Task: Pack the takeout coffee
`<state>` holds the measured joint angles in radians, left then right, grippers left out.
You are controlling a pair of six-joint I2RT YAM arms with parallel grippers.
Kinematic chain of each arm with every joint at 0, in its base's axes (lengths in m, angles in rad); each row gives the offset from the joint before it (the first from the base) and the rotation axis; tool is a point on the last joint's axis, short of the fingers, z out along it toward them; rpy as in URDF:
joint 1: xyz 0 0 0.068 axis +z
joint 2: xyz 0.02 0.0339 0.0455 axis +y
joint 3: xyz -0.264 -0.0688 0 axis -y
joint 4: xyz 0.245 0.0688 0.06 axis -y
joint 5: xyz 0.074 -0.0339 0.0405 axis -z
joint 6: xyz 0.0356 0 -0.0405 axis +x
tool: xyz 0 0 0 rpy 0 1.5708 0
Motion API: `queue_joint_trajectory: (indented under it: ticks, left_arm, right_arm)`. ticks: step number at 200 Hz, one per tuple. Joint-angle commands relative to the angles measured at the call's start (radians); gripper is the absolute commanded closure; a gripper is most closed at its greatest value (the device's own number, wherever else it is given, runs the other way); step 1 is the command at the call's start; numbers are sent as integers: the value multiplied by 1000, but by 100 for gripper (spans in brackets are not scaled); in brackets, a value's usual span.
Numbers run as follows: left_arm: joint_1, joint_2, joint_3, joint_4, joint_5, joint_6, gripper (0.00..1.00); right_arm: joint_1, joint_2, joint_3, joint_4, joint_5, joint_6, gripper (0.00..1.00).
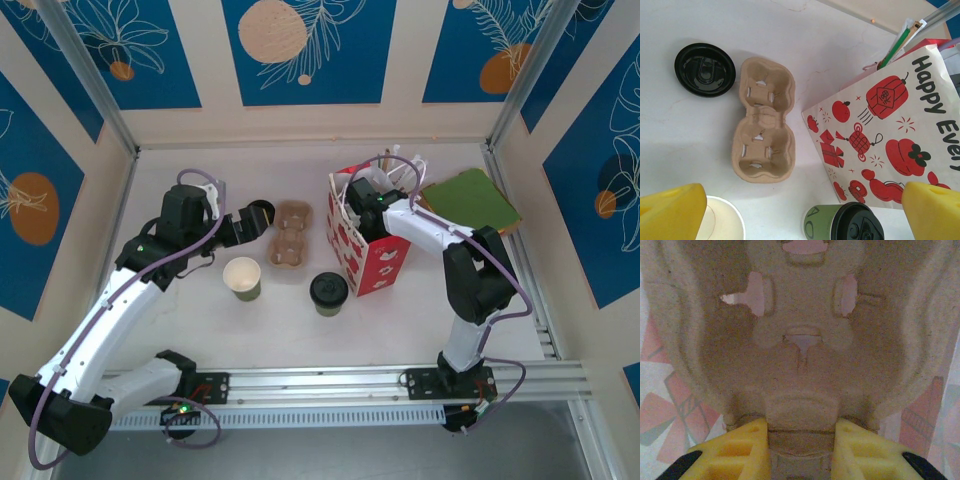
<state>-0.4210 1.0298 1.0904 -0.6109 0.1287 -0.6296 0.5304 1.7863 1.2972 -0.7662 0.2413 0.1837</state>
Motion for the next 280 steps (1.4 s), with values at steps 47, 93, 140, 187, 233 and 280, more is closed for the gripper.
queue_joint_trajectory:
  ticks: [47,93,140,187,233,280]
  left_arm:
    - [6,-7,12,-15,-6,-5,0]
    - [7,-8,13,-19,-4,-5,0]
    - [6,-14,8,-20,-5,-5,0]
    - [6,-17,9,-23,-4,-5,0]
    - [6,-17,6,-23,-3,-4,0]
    - [7,-16,4,-21,-1,-5,0]
  right_arm:
    - [0,19,-41,28,-41,23,71]
    - [-2,24,-50,36,-51,32,71]
    - [-1,31,-52,39,-54,33,71]
    - [0,46,-46,39,-60,32,71]
    - [2,50,-42,39,-53,33,71]
    - [2,54,-44,39,-60,36,71]
